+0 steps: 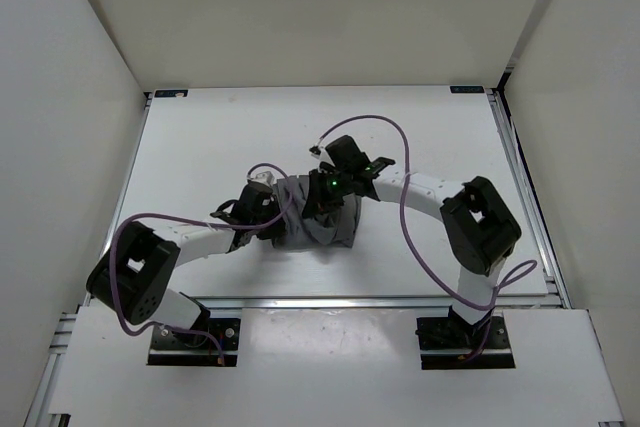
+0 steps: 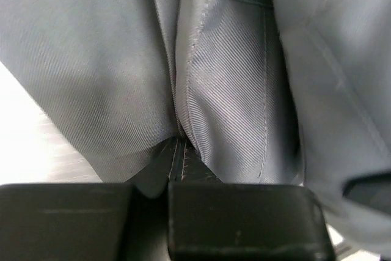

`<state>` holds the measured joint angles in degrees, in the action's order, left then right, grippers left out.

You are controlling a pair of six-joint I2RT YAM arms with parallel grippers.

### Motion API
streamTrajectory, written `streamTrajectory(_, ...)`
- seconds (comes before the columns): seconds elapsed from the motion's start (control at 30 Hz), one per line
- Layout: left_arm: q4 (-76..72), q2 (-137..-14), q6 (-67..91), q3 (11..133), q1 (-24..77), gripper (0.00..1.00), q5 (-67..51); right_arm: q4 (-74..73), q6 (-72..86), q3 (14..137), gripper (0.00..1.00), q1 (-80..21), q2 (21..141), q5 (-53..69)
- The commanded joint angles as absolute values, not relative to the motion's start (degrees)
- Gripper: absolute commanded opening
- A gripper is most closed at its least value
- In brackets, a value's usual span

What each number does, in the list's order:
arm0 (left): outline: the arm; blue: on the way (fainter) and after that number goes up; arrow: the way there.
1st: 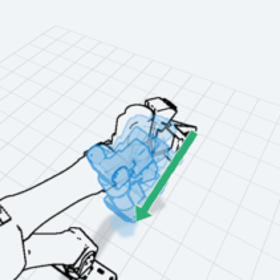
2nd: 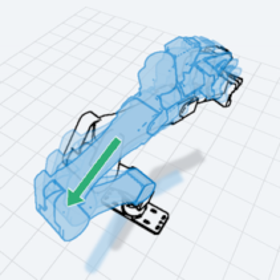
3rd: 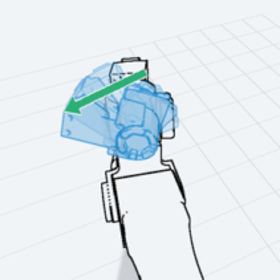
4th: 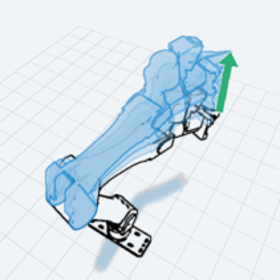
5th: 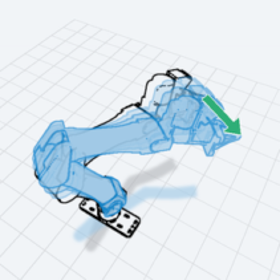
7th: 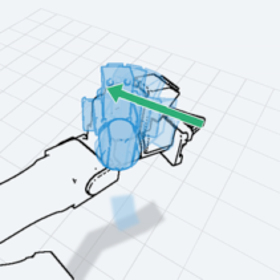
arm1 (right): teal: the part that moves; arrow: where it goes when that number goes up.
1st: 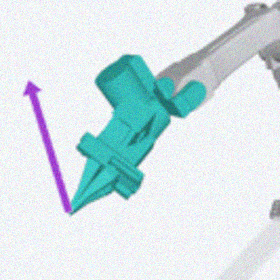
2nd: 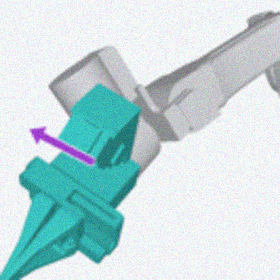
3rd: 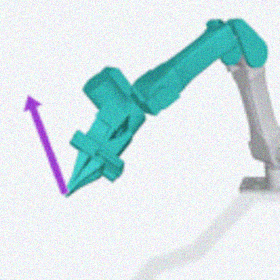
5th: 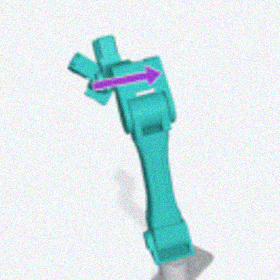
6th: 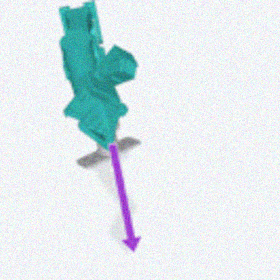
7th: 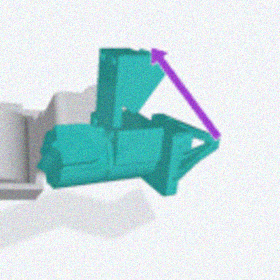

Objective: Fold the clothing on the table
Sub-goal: Fold the skirt

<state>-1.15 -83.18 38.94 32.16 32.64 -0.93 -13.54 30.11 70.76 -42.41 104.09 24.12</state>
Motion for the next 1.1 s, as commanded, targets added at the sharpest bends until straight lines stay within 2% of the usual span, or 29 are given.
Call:
streamTrajectory(0.0, 0.0, -80.2, 38.4, 31.3, 31.6, 0.00, -1.0, -8.5, 31.4, 74.9, 0.00, -43.7, 105.4, 27.5)
streamTrajectory(0.37, 0.0, -79.6, 38.5, 30.9, 31.3, 0.00, -2.0, -6.0, 32.2, 80.7, 0.02, -43.1, 110.2, 27.3)
streamTrajectory(0.43, 2.0, -78.8, 37.9, 31.0, 30.3, 0.00, -1.9, -5.0, 32.9, 80.9, 0.27, -42.8, 111.7, 29.0)
streamTrajectory(0.5, 2.9, -77.8, 37.5, 31.8, 29.8, 0.00, -1.8, -2.0, 34.4, 79.7, 0.43, -42.1, 111.7, 32.6)
streamTrajectory(0.6, 5.2, -73.9, 36.5, 32.5, 26.7, 0.00, -2.5, 7.2, 38.7, 75.2, 0.58, -40.9, 109.3, 38.3)
streamTrajectory(0.77, 10.8, -66.9, 33.7, 35.4, 18.8, 0.02, -2.3, 22.3, 45.4, 66.0, 0.59, -40.1, 99.7, 44.8)
streamTrajectory(0.9, 14.7, -60.0, 31.7, 38.7, 14.8, 0.00, -2.4, 16.4, 39.6, 62.5, 0.56, -39.9, 91.2, 38.0)
streamTrajectory(0.97, 16.5, -58.5, 31.5, 40.9, 15.8, 0.00, -3.2, 13.5, 36.5, 59.1, 0.48, -39.1, 86.3, 33.8)
streamTrajectory(1.07, 14.0, -58.3, 34.4, 43.4, 19.8, 0.00, -10.1, 10.5, 35.0, 55.1, 0.26, -37.3, 82.5, 28.9)
